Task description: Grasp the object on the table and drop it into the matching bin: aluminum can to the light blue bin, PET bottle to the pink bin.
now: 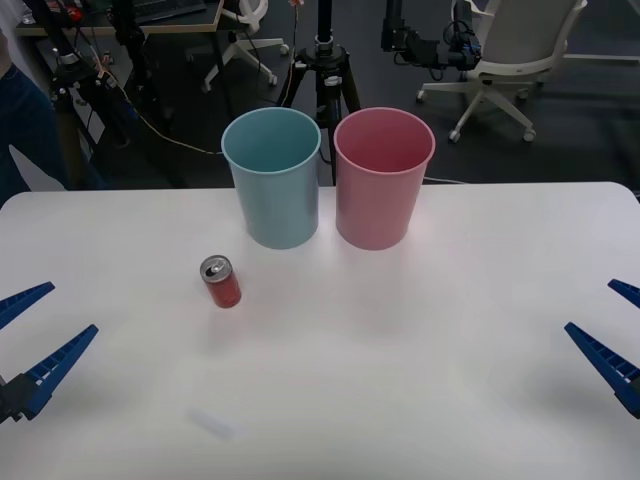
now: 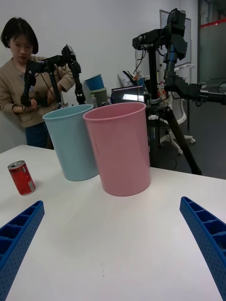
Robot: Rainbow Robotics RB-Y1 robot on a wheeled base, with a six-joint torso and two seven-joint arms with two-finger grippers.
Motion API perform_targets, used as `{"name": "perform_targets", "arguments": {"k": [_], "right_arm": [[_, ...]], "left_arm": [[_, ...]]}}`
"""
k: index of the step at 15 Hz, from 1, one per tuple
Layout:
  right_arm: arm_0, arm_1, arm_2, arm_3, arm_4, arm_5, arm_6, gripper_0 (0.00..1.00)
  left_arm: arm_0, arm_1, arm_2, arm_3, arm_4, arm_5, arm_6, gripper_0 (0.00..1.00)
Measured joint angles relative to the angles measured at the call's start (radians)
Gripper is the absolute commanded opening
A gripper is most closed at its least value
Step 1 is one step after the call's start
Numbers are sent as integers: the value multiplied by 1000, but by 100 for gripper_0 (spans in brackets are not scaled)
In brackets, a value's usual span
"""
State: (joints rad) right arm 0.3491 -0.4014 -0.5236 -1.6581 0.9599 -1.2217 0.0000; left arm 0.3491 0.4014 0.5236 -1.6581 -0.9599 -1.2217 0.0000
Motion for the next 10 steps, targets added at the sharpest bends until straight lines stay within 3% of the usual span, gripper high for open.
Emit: {"name": "perform_targets", "arguments": {"k": [7, 10], "right_arm": [[0, 0, 0, 0, 0, 0, 0, 100], [0, 0, 0, 0, 0, 0, 0, 100]], "left_arm": [[0, 43, -18, -6, 2, -1, -8, 100], [5, 43, -26, 2, 3, 2, -94, 100]]}}
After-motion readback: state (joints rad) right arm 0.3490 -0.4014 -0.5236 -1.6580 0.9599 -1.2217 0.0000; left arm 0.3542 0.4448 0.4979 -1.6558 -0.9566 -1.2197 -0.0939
